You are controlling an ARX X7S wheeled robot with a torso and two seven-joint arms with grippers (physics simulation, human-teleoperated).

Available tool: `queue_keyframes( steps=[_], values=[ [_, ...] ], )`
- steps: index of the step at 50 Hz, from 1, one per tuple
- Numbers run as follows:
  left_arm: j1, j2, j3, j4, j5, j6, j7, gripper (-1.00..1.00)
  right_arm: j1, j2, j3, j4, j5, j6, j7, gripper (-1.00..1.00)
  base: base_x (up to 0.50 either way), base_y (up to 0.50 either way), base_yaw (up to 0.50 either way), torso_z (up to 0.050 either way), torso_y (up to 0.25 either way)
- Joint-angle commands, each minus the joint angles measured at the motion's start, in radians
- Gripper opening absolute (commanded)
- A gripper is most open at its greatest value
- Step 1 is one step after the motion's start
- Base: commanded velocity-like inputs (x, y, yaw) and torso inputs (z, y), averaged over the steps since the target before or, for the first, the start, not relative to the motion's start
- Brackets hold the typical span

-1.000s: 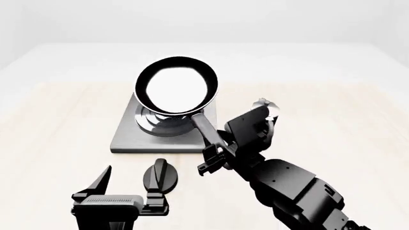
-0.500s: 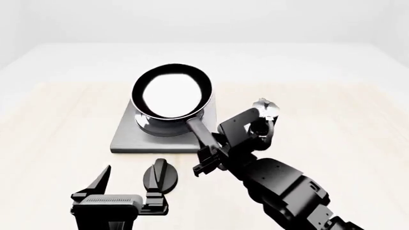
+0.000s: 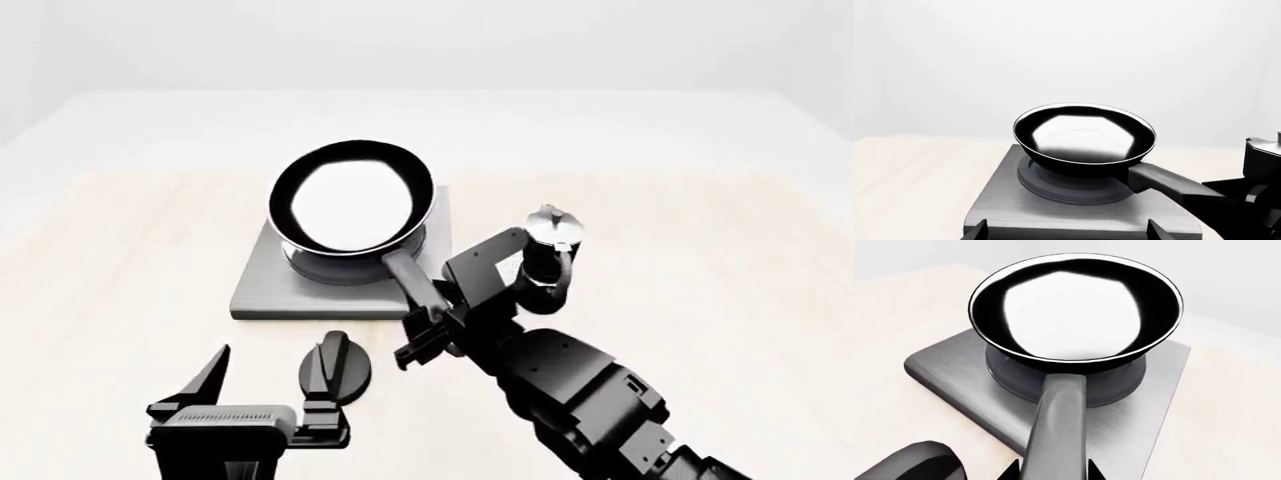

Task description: Put the frying pan on the stove.

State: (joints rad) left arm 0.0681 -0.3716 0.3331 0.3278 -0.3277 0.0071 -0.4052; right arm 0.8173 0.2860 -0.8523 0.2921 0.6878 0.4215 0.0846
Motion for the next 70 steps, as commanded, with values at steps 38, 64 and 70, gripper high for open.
queue_keyframes(
  steps=[38, 64, 70],
  values=[
    [-0.008, -0.007, 0.003, -0.01, -0.005, 0.009, -0.01, 1.0, 0.039, -0.049, 0.019, 0.077, -0.072, -0.058, -0.008, -1.0, 0.0, 0.0, 0.0, 0.0, 0.002],
    [-0.008, -0.012, 0.007, -0.004, -0.009, 0.01, -0.015, 1.0, 0.018, -0.01, 0.031, -0.047, -0.05, -0.039, 0.041, 1.0, 0.0, 0.0, 0.0, 0.0, 0.0],
    [-0.008, -0.014, 0.006, -0.003, -0.01, 0.011, -0.017, 1.0, -0.007, 0.019, 0.047, -0.128, -0.032, -0.049, 0.057, 1.0, 0.0, 0.0, 0.0, 0.0, 0.0]
  ],
)
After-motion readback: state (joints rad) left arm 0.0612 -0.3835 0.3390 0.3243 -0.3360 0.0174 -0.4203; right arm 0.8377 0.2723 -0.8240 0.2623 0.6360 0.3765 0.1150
